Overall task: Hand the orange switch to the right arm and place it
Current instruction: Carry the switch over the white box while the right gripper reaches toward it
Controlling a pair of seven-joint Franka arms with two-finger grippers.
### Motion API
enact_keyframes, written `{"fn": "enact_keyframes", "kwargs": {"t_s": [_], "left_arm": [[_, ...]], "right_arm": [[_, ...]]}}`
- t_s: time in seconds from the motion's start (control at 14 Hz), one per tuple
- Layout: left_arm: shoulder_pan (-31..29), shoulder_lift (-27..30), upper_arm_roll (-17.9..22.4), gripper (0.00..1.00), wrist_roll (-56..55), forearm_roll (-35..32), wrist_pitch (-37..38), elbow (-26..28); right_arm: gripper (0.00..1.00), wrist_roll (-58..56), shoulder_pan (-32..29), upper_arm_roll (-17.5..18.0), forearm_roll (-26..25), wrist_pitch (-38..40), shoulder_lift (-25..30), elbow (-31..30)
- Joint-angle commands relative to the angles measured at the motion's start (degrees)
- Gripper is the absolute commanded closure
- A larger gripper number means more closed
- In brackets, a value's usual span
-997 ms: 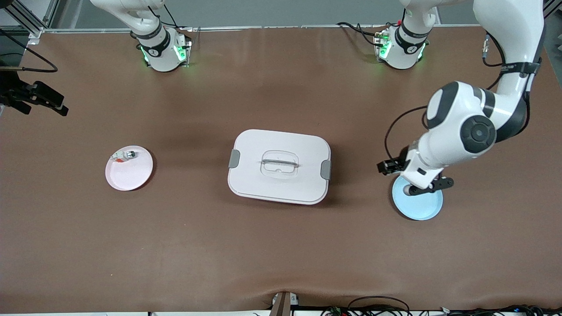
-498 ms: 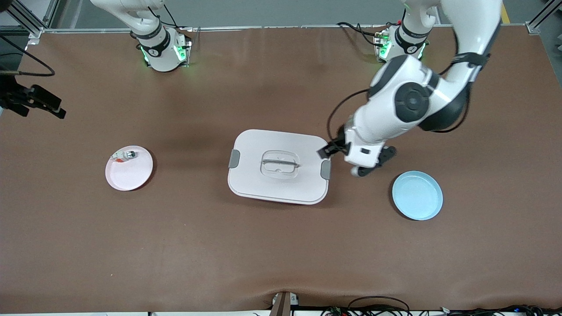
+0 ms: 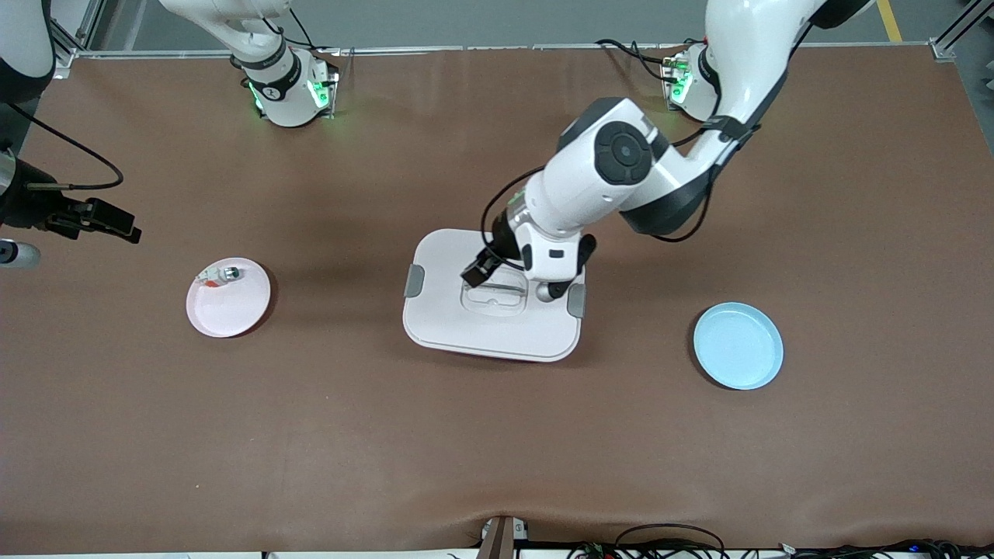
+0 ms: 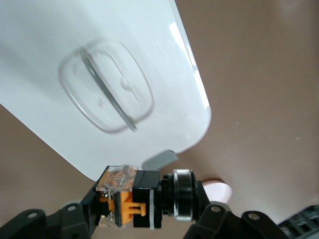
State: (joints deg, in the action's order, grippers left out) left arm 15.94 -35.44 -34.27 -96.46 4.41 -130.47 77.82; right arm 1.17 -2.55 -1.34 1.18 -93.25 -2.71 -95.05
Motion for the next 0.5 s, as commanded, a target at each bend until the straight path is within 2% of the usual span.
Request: {"fn": "enact_keyframes", "kwargs": {"t_s": [0.0,0.14,0.28,0.43], "left_arm": [[3.12,-3.14,0.08,1.00,-7.75,0.69,-7.05,-2.85],[4.01,-4.28,0.17,1.00,-13.38,0.69,-12.59,-2.76],[4.36,-5.25,0.08,1.00,-16.12,0.78,-15.07,-2.85],[5.50,-6.13,0.08,1.00,-17.79,1.83,-17.53,-2.85]], "right_arm": [[0.00,-0.73,-0.70,0.47,1.36,0.61,-3.18,1.53],[0.00,-0.82,-0.26,0.64,5.82,-0.18,-3.26,0.84],[0.00,-1.08,-0.78,0.55,19.06,-4.28,-3.18,-3.45],[0.00,-1.00,0.70,0.90,22.10,-8.51,-2.65,-7.15]]}}
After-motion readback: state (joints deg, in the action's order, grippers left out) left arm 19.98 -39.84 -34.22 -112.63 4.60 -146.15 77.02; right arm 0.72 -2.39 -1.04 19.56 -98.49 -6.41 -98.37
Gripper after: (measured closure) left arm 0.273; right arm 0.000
